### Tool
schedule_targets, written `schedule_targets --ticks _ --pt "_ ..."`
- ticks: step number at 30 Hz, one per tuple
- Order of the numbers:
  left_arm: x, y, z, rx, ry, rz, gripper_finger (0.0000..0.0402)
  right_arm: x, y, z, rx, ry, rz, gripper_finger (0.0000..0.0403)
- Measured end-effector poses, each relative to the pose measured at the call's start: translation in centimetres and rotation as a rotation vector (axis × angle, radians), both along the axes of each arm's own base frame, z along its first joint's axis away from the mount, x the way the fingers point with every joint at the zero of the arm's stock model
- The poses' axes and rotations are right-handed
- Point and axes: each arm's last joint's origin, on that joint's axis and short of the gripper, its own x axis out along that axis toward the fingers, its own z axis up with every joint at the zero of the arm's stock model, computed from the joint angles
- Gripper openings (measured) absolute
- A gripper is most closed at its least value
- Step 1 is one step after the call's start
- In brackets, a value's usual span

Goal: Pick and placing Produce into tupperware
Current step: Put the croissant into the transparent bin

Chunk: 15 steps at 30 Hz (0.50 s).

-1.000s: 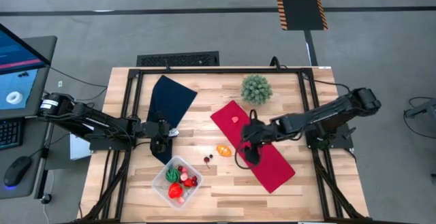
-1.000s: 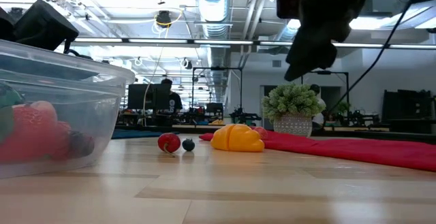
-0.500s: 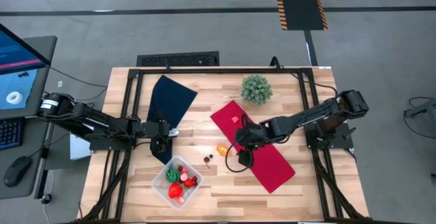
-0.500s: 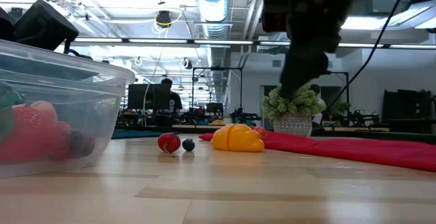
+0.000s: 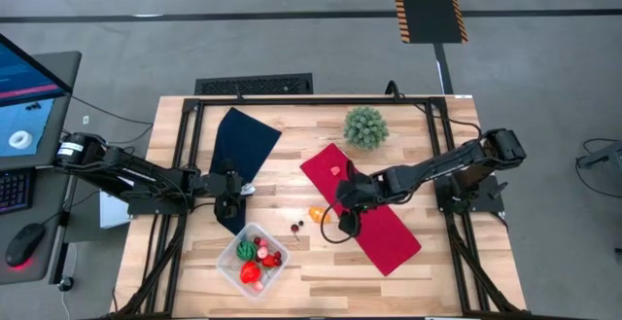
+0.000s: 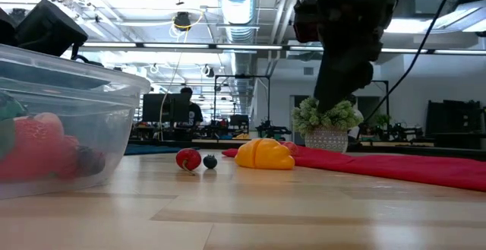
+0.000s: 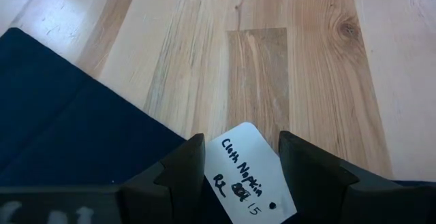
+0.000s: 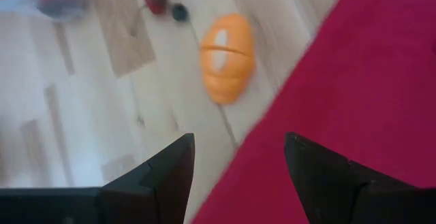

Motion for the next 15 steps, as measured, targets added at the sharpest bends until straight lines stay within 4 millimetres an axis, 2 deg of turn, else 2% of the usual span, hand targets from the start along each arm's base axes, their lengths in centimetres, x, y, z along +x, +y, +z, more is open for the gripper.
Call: schedule_targets --ticks 15 --pt "0.0 0.0 0.0 0.0 0.002 0.0 0.018 1.2 -0.4 0.2 -0.003 -0.111 -0.042 0.0249"
